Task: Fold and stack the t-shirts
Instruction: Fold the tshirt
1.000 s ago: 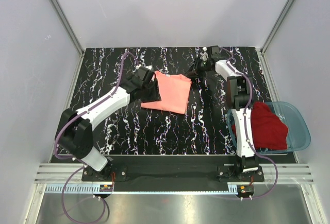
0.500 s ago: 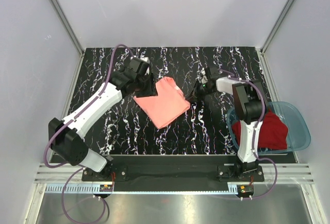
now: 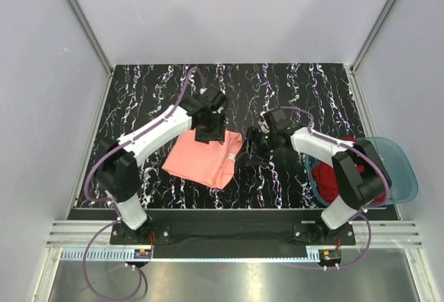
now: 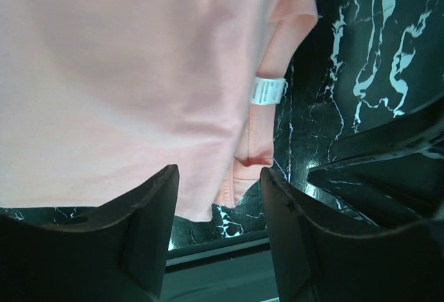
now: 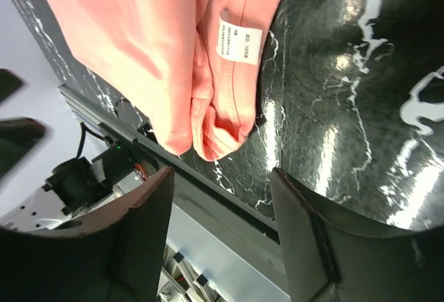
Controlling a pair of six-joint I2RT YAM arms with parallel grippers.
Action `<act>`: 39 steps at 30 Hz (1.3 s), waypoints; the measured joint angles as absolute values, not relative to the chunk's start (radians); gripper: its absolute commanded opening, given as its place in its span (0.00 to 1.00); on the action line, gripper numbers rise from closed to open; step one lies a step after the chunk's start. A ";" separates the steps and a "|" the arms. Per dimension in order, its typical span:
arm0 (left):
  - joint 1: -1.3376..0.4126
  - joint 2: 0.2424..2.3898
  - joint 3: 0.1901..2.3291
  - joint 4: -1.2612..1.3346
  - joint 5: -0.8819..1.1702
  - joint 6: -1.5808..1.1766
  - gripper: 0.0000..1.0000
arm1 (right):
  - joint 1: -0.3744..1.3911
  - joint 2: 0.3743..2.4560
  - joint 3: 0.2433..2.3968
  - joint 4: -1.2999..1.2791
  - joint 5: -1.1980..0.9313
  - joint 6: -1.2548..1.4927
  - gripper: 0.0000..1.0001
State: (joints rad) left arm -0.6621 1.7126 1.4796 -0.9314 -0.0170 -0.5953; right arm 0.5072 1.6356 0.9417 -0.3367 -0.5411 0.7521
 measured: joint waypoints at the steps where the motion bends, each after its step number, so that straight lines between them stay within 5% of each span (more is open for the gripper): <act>1: -0.688 1.729 1.497 -0.937 -0.035 -0.594 0.57 | 0.495 1.619 0.942 -0.347 -0.534 0.740 0.66; 17: -0.947 2.011 1.610 -1.031 -0.399 -0.552 0.60 | 0.419 1.602 0.639 -0.089 -0.650 0.882 0.68; 31: -0.956 2.066 1.614 -1.019 -0.463 -0.525 0.31 | 0.419 1.620 0.610 0.096 -0.664 0.980 0.56; 39: -0.956 2.085 1.607 -0.999 -0.479 -0.509 0.37 | 0.419 1.689 0.611 0.185 -0.676 1.046 0.52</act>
